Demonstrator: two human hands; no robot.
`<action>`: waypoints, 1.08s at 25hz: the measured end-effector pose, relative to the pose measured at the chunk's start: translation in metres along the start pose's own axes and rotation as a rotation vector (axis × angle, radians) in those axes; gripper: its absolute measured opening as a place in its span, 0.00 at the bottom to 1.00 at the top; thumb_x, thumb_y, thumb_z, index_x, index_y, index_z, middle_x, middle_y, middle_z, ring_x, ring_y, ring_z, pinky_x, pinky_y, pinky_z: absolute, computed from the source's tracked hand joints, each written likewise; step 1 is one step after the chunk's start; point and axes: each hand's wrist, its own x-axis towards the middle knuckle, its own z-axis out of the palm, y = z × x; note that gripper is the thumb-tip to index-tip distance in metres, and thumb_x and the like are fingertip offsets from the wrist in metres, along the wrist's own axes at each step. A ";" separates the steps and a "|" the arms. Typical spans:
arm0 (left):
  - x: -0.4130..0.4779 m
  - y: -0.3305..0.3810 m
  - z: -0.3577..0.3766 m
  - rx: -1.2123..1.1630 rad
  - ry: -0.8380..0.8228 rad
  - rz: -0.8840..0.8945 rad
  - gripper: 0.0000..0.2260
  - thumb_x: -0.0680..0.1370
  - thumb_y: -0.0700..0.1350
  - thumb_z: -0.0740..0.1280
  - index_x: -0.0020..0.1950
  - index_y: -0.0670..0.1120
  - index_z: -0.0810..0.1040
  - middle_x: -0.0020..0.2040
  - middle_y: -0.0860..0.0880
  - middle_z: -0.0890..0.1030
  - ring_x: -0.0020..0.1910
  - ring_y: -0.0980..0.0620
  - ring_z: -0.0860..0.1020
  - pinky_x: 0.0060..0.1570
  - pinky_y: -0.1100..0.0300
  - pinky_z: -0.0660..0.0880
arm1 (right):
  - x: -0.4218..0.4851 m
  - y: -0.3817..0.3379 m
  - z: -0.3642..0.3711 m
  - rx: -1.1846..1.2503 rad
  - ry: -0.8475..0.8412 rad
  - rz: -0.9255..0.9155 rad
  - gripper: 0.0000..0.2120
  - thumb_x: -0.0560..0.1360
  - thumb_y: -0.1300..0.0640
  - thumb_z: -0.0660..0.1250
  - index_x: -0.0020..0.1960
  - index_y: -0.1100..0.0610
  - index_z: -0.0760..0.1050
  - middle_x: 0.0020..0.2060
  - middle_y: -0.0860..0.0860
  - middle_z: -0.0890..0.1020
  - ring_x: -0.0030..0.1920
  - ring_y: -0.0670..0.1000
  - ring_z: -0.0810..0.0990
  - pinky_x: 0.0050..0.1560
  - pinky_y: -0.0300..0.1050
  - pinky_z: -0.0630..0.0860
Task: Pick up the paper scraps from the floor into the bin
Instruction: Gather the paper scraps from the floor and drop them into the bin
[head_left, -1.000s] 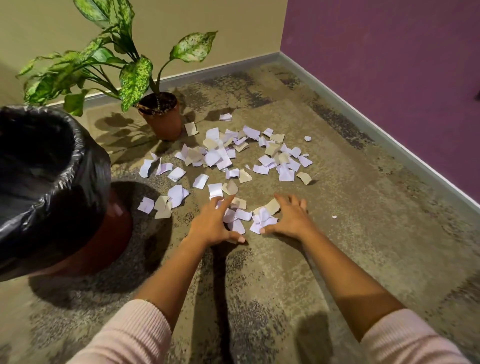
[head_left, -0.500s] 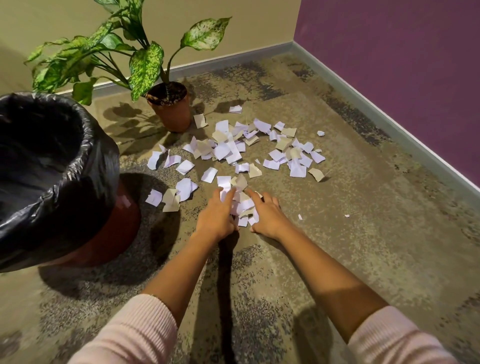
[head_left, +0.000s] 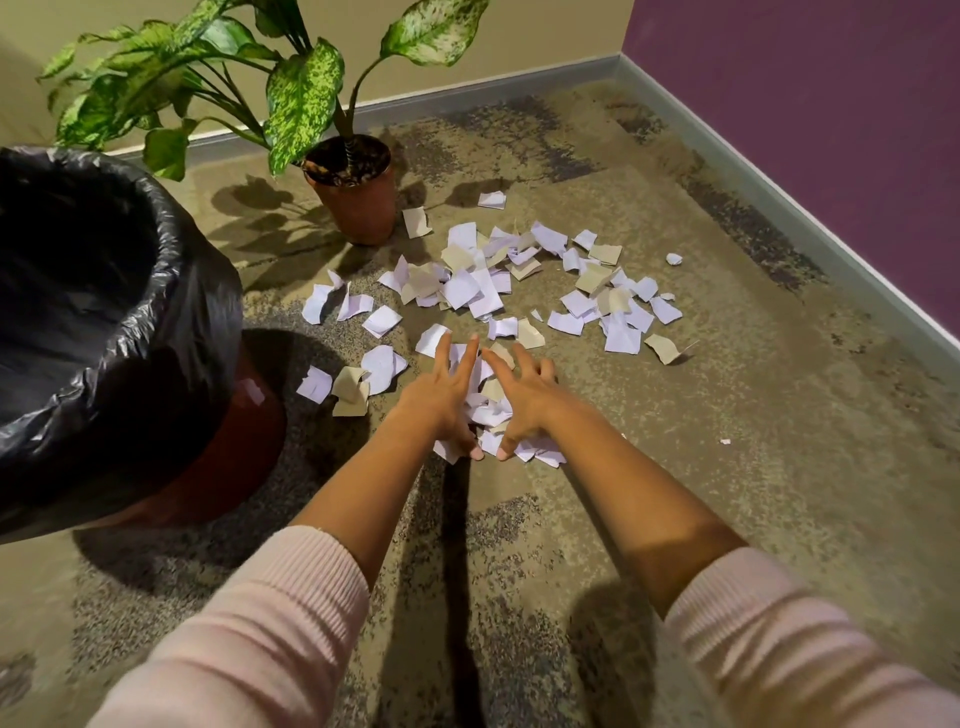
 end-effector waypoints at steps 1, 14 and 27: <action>0.003 0.000 0.000 0.008 -0.027 -0.004 0.67 0.60 0.56 0.81 0.76 0.55 0.28 0.77 0.42 0.30 0.71 0.36 0.69 0.60 0.45 0.76 | 0.003 -0.001 -0.001 -0.012 -0.011 0.000 0.65 0.57 0.49 0.83 0.77 0.41 0.38 0.77 0.50 0.37 0.75 0.65 0.42 0.68 0.70 0.59; -0.017 0.005 0.006 -0.092 0.120 0.037 0.31 0.69 0.50 0.75 0.71 0.51 0.71 0.64 0.44 0.70 0.56 0.40 0.77 0.52 0.47 0.76 | -0.018 -0.001 0.018 0.122 0.137 -0.005 0.32 0.68 0.52 0.76 0.70 0.44 0.69 0.72 0.53 0.60 0.70 0.63 0.56 0.69 0.56 0.65; -0.065 0.016 0.015 -0.296 0.254 -0.101 0.06 0.74 0.33 0.65 0.47 0.37 0.81 0.51 0.42 0.78 0.49 0.42 0.78 0.49 0.50 0.77 | -0.066 0.007 0.037 0.298 0.233 0.091 0.18 0.72 0.68 0.68 0.58 0.53 0.81 0.65 0.58 0.70 0.69 0.60 0.65 0.71 0.54 0.65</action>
